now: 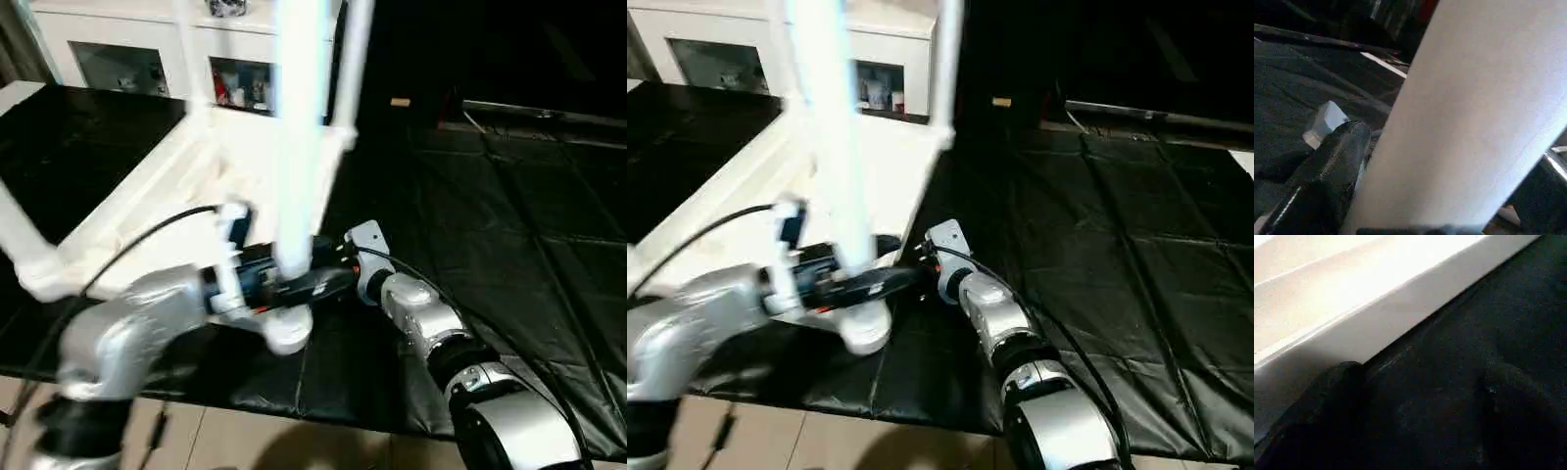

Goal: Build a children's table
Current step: Rotate table base

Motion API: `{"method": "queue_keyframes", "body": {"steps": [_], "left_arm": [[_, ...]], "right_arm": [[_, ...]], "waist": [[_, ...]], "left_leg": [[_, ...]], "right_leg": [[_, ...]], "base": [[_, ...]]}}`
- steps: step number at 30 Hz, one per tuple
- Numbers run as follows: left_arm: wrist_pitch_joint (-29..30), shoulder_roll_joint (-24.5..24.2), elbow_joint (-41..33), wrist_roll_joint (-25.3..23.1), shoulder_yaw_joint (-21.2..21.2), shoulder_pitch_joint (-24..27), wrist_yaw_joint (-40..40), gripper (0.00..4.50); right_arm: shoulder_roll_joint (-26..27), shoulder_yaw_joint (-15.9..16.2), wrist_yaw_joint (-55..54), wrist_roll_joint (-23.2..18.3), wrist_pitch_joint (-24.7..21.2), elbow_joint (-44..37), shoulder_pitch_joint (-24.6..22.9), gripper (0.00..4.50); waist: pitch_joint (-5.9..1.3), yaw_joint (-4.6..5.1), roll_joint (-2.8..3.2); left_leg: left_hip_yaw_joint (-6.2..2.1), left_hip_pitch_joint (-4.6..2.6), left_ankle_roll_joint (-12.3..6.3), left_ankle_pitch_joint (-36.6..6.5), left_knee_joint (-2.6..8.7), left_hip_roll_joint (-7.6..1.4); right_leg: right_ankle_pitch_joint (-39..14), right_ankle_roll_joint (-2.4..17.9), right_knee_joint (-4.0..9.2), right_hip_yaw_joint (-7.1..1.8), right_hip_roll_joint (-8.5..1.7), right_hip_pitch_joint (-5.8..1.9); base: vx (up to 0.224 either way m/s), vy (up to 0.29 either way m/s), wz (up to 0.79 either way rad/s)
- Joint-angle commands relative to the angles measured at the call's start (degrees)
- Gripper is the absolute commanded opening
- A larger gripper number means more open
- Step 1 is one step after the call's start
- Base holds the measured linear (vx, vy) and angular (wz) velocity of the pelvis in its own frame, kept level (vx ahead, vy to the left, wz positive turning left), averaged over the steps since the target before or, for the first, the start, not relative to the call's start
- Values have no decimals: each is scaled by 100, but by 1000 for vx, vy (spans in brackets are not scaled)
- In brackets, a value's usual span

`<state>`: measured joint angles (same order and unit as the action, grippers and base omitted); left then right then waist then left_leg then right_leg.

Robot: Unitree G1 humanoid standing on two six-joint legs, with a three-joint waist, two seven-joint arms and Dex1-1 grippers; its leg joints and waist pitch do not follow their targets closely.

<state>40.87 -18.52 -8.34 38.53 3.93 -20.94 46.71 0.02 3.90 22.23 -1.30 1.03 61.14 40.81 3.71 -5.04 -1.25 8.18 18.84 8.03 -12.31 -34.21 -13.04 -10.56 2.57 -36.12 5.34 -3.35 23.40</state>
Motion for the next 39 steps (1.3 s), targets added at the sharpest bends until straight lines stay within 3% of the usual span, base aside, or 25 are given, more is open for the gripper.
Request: {"method": "queue_keyframes", "body": {"steps": [1,4,6,7,8,10,12,14,17,18,19,20,21,23,26,27,29,30,31,32,36,39], "left_arm": [[-255,103,216,-258,75,-177,-120,447],[-460,199,327,-380,42,-284,-152,447],[-608,216,343,-410,-4,-313,-120,447],[-634,192,340,-417,-6,-303,-92,447],[-643,177,343,-421,-11,-297,-84,447],[-684,-65,386,-433,-90,-198,77,447],[-651,-278,444,-416,-120,-149,267,447],[-590,-597,520,-460,-132,-92,533,447],[-531,-1103,637,-601,-83,3,936,447],[-557,-1224,668,-654,-64,27,1022,447],[-613,-1351,725,-725,-57,48,1102,447],[-887,-1646,902,-1004,0,77,1241,447],[-1035,-1773,990,-1149,37,77,1286,447],[-1197,-1942,1071,-1295,93,71,1380,447],[-1290,-2321,1158,-1528,316,41,1639,447],[-1345,-2411,1187,-1635,410,38,1725,429],[-1465,-2541,1241,-1842,602,18,1868,418],[-1513,-2569,1262,-1906,653,14,1915,410],[-1615,-2567,1320,-2010,735,-26,1940,398],[-1664,-2562,1349,-2056,770,-46,1948,386],[-1868,-2409,1555,-2211,919,-253,2063,366],[-2081,-2361,1751,-2391,1096,-365,2151,327]], "right_arm": [[-66,-25,-260,122,103,77,109,450],[-224,-212,-243,-21,97,-29,18,450],[-366,-475,-156,-265,55,-244,-106,450],[-386,-534,-96,-332,51,-307,-135,450],[-391,-560,-87,-358,54,-340,-151,450],[-467,-856,31,-673,190,-851,-415,450],[-526,-903,76,-767,250,-1212,-606,450],[-611,-913,146,-826,96,-1719,-880,450],[-765,-790,503,-881,-151,-2461,-1309,450],[-814,-745,580,-872,-171,-2617,-1404,450],[-869,-695,687,-881,-222,-2793,-1508,450],[-1017,-571,960,-903,-358,-3240,-1751,450],[-1096,-522,1080,-919,-438,-3454,-1854,450],[-1216,-464,1230,-942,-532,-3778,-2001,450],[-1530,-345,1527,-1085,-876,-4414,-2268,450],[-1612,-312,1621,-1106,-989,-4602,-2350,450],[-1738,-262,1792,-1121,-1105,-4817,-2442,450],[-1773,-254,1840,-1123,-1160,-4911,-2484,450],[-1846,-221,1941,-1122,-1221,-4997,-2508,450],[-1881,-206,1987,-1120,-1252,-5039,-2520,450],[-2156,14,2525,-1226,-1446,-5332,-2576,450],[-2334,138,2822,-1347,-1645,-5583,-2677,450]], "waist": [[-390,-12,151],[-394,-15,143],[-411,-38,210],[-417,-33,172],[-428,-34,185],[-424,-21,242],[-430,-10,233],[-426,-3,263],[-409,7,265],[-401,8,317],[-385,17,321],[-365,10,338],[-370,-2,327],[-356,9,360],[-358,-1,380],[-358,-15,338],[-365,-18,334],[-369,-22,303],[-367,-24,215],[-375,-46,287],[-395,-53,262],[-389,-75,235]], "left_leg": [[113,87,56,-882,412,37],[117,84,29,-870,407,43],[110,81,12,-764,390,35],[114,101,-30,-691,387,36],[116,106,-58,-589,379,42],[112,120,-114,-587,370,57],[111,120,-162,-541,370,65],[109,123,-170,-523,369,78],[113,123,-199,-628,377,83],[110,98,-186,-719,390,77],[123,84,-172,-821,385,88],[115,86,-198,-900,399,98],[113,79,-211,-931,402,89],[110,72,-212,-1019,408,96],[97,64,-190,-1014,419,83],[100,66,-228,-997,421,74],[93,86,-232,-937,425,71],[93,87,-233,-894,424,70],[99,115,-255,-804,422,72],[92,101,-241,-737,420,65],[97,123,-255,-632,401,71],[103,130,-310,-586,393,75]], "right_leg": [[-1081,1006,422,-327,-383,-381],[-1128,963,431,-327,-375,-387],[-932,990,401,-328,-378,-384],[-748,1011,381,-328,-367,-403],[-583,1053,366,-323,-362,-406],[-473,1067,364,-321,-355,-421],[-487,1058,376,-312,-345,-426],[-575,1030,382,-314,-338,-427],[-838,912,414,-317,-329,-426],[-1078,897,450,-306,-337,-407],[-1311,868,487,-304,-329,-386],[-1543,770,530,-297,-317,-390],[-1617,708,542,-300,-325,-389],[-1900,584,569,-291,-314,-368],[-2008,603,579,-291,-326,-360],[-1917,586,575,-304,-317,-360],[-1837,599,546,-306,-326,-369],[-1812,615,551,-305,-333,-369],[-1746,622,549,-308,-333,-385],[-1683,653,522,-313,-346,-372],[-1425,718,498,-315,-356,-405],[-1432,687,506,-316,-352,-402]], "base": [[0,0,0],[0,0,0],[0,0,0],[0,0,0],[0,0,0],[0,0,0],[0,0,0],[0,0,0],[0,0,0],[0,0,0],[0,0,0],[0,0,0],[0,0,0],[0,0,0],[0,0,0],[0,0,0],[0,0,0],[0,0,0],[0,0,0],[0,0,0],[0,0,0],[0,0,0]]}}
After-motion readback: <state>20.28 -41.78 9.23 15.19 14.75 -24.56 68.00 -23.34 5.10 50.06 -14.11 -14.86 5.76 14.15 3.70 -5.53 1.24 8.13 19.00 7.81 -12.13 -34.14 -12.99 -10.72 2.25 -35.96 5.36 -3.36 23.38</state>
